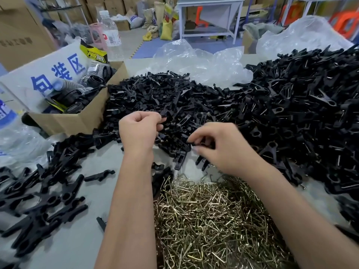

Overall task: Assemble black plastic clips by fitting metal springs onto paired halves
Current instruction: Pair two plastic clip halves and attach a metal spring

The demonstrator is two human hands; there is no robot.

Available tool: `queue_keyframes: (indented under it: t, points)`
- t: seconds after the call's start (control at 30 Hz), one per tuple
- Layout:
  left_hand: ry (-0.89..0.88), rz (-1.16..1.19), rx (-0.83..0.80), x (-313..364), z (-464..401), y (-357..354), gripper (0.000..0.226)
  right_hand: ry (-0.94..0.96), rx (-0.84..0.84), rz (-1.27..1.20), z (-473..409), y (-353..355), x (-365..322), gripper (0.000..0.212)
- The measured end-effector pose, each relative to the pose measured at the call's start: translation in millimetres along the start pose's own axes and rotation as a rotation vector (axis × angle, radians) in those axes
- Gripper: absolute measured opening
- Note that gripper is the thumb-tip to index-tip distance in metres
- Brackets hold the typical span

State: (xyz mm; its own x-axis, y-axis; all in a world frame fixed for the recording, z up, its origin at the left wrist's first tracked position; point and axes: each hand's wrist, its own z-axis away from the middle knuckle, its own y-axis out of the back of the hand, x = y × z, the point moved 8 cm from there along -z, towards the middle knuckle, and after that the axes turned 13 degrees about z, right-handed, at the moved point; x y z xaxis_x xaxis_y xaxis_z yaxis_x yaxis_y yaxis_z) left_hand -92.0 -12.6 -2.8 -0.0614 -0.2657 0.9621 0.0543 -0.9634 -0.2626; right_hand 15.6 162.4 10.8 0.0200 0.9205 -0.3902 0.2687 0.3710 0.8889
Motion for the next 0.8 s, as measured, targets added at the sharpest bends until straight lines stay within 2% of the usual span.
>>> queue_keyframes:
  t: [0.07, 0.13, 0.2, 0.3, 0.4, 0.5, 0.57, 0.63, 0.73, 0.8]
  points:
    - [0.001, -0.009, -0.022, -0.4, 0.3, -2.2, 0.018, 0.056, -0.118, 0.079, 0.7, -10.4, -9.0, 0.039]
    - [0.000, -0.028, -0.046, -1.2, 0.9, -4.9, 0.018, 0.070, -0.136, 0.163, 1.2, -14.1, -12.3, 0.052]
    - [-0.006, -0.048, -0.061, -2.1, 1.1, -6.5, 0.018, 0.126, -0.118, 0.258, 2.3, -16.6, -19.6, 0.055]
    - [-0.005, -0.051, -0.091, -3.6, 0.1, -8.1, 0.020, 0.238, -0.086, 0.267, 5.1, -17.8, -30.8, 0.041]
    - [0.024, 0.018, -0.138, -6.4, -0.4, -10.5, 0.020, 0.257, -0.087, 0.234, 5.4, -17.3, -30.5, 0.020]
    - [0.050, 0.096, -0.158, -8.1, 0.6, -13.3, 0.016, 0.248, -0.117, 0.213, 5.8, -19.6, -24.7, 0.016]
    - [0.049, 0.136, -0.150, -7.7, 0.2, -13.1, 0.027, 0.205, -0.056, 0.094, 5.9, -14.2, -19.5, 0.015]
    - [0.032, 0.155, -0.178, -4.9, 0.5, -15.8, 0.035, 0.066, 0.086, -0.149, 5.6, -0.8, -5.3, 0.011]
    - [0.042, 0.131, -0.334, -3.2, 7.0, -30.5, 0.040, -0.192, 0.259, -0.696, 4.8, 10.7, 24.5, 0.007]
    - [0.057, 0.103, -0.437, -4.8, 12.2, -41.5, 0.039, -0.263, 0.289, -0.870, 4.8, 11.4, 34.5, 0.011]
